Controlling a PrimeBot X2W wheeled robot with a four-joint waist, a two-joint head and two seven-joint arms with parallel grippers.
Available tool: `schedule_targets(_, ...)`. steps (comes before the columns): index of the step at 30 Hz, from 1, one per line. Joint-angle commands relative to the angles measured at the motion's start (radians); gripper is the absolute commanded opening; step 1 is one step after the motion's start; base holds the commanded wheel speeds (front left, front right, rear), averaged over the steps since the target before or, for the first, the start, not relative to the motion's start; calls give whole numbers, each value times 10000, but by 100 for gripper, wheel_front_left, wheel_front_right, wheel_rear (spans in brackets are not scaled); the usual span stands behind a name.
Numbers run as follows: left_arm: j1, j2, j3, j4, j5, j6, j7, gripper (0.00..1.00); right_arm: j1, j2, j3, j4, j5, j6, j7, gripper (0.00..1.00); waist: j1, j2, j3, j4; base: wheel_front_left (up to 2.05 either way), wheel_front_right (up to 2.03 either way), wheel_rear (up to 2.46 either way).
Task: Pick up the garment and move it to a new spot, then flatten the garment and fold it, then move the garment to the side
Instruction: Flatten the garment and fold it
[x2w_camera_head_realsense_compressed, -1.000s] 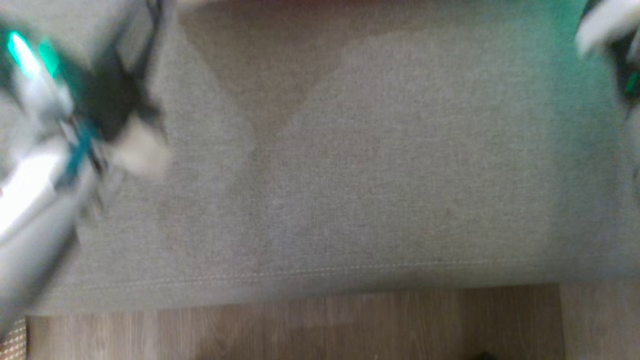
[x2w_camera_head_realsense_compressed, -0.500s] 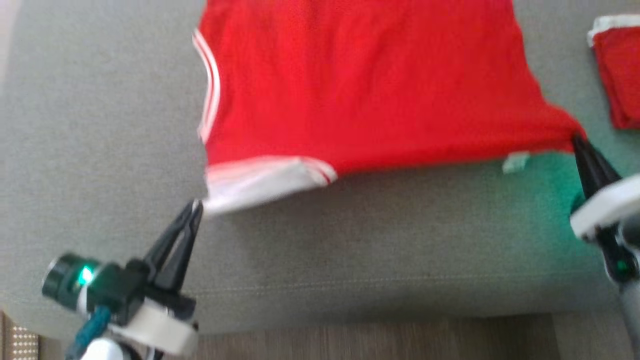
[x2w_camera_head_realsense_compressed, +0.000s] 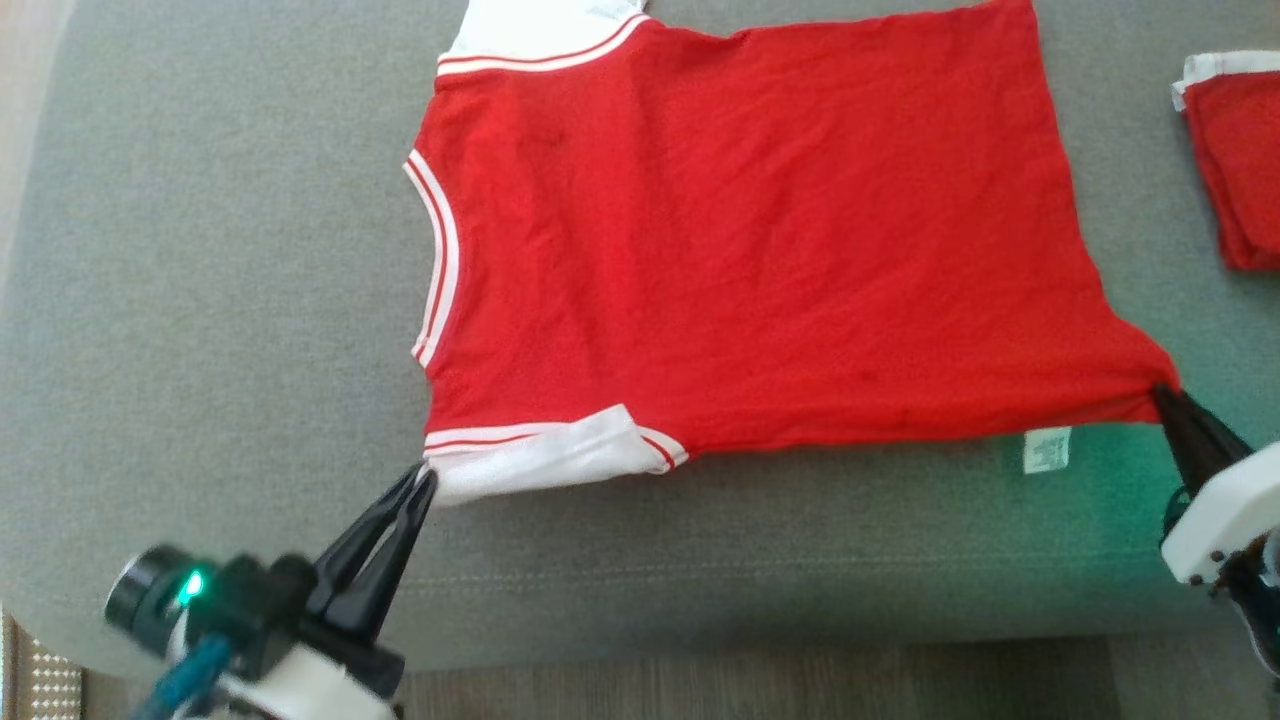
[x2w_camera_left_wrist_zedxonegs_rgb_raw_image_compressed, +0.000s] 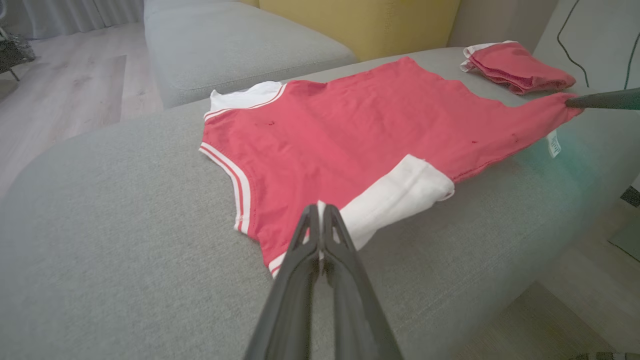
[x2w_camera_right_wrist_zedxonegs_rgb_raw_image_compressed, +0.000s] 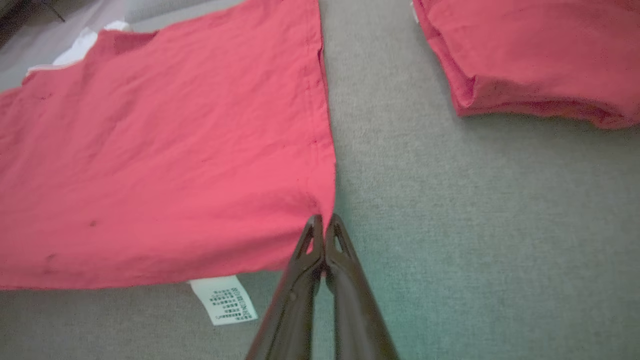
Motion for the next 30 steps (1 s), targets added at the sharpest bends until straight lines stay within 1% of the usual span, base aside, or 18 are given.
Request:
schedule_targets(1, -744, 297, 332, -175, -2, -126, 121, 0, -114, -110, 17, -489, -149, -2, 354, 0, 1, -1, 57, -17, 0, 0, 0)
schedule_targets(4, -1383, 162, 238, 33, -10, -431, 392, 0, -307, 95, -140, -807, -383, -2, 1198, 0, 1, -1, 231, 8, 0, 0, 0)
schedule_targets(7, -2217, -9, 284, 290, 106, -667, 454, 0, -706, 164, -363, -1005, -529, -2, 1668, 0, 1, -1, 455, 90, 0, 0, 0)
schedule_targets(14, -4165, -328, 257, 1218, 481, -1350, 524, 0, -2167, 92, -448, -1005, -565, -2, 2302, 0, 1, -1, 1040, 154, 0, 0, 0)
schedule_targets(18, -5278, -621, 168, 2014, 680, -1822, 335, 0, -2975, -71, -287, -732, -701, -2, 2622, 0, 1, -1, 1431, 216, 0, 0, 0)
schedule_targets(20, -5807, -768, 135, 2416, 837, -1988, 172, 0, -3358, -132, -195, -570, -700, -2, 2782, 0, 1, -1, 1639, 241, 0, 0, 0)
schedule_targets(25, -6881, -1078, 91, 3380, 1276, -2154, -245, 0, -4250, -274, -121, -191, -772, -2, 2895, 0, 1, -1, 2099, 304, 0, 0, 0)
schedule_targets(30, -7608, -1379, 43, 4177, 1697, -2157, -637, 0, -5047, -352, 22, 236, -757, -2, 2719, 0, 1, -1, 2419, 313, 0, 0, 0)
